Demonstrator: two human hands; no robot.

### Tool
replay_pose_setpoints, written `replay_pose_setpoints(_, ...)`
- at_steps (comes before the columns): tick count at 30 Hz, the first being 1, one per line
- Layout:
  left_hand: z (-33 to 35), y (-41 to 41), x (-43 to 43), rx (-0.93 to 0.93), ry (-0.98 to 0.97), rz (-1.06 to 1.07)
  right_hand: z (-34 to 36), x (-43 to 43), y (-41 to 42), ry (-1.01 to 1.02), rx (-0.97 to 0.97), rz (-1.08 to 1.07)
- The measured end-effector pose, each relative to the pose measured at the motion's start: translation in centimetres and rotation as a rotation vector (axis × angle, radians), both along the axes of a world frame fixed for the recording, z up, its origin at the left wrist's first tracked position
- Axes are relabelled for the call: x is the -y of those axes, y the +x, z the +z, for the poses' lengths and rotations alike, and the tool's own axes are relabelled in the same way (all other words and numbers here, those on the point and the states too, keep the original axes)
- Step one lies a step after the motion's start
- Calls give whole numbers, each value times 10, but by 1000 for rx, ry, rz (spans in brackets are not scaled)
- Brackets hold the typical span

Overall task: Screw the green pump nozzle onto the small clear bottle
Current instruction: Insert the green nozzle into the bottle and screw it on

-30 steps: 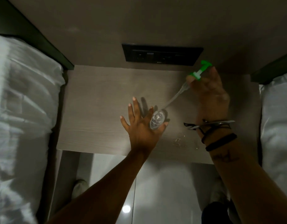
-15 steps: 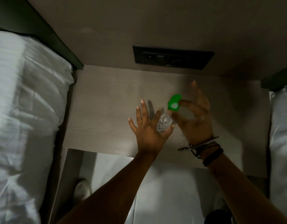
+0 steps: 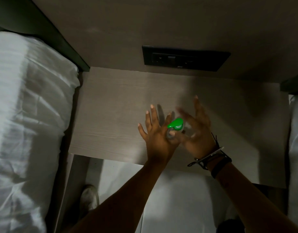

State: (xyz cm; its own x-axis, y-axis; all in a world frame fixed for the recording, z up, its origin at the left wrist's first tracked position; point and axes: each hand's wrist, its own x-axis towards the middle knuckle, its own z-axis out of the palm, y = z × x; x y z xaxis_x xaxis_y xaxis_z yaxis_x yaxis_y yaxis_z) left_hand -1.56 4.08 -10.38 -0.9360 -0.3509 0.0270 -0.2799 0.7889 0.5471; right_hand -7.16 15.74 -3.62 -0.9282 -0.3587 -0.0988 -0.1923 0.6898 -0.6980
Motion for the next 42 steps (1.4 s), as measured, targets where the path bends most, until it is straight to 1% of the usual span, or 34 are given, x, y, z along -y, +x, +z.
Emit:
replay_pose_setpoints(2,2,-1,-2,-24,-7,15,2,-3,-4,-14,-27,-1)
replay_pose_setpoints(6,1,0,-1,-82,13,33,5,0,-9,112,-98,-33)
replay_pose_setpoints(7,-1,0,0,-82,11,30,6,1,-9,117,-101,-27)
replay_pose_setpoints(11,-2,-1,3,-60,-12,-10,1,-3,-10,40,-66,76)
replay_pose_setpoints(13,2,-2,1,-46,-42,-18,0,-2,-11,59,-87,38)
replay_pose_setpoints(15,4,-2,-2,-22,-55,5,-1,4,-8,84,-116,-58)
replay_pose_setpoints(17,5,-1,-2,3,-28,41,-3,11,-1,60,-79,-106)
replay_pose_setpoints(19,5,0,-2,36,-5,27,-7,13,7,-10,1,-78)
replay_pose_setpoints(22,6,0,0,5,79,-3,-14,8,9,-127,-21,-20)
replay_pose_setpoints(24,7,-2,1,-3,100,-7,-11,9,2,-75,-43,-55)
replay_pose_setpoints(27,9,-4,0,44,58,-13,-3,18,-6,68,-128,-153)
replay_pose_setpoints(29,10,-3,0,33,69,-9,0,22,-4,92,-165,-166)
replay_pose_setpoints(31,11,-3,0,26,53,-7,1,19,-3,35,-70,-149)
replay_pose_setpoints(33,10,-4,2,33,49,-13,-3,12,-6,-51,11,-75)
replay_pose_setpoints(35,8,-5,2,8,88,-18,-5,8,-10,-107,-1,18)
replay_pose_setpoints(36,8,-5,1,-2,92,-24,-5,8,-10,-107,-22,29)
replay_pose_setpoints(39,4,-6,-3,-37,63,-49,-2,16,-13,-43,-95,-32)
replay_pose_setpoints(42,4,-8,-6,-64,76,55,-6,20,-13,65,-97,-14)
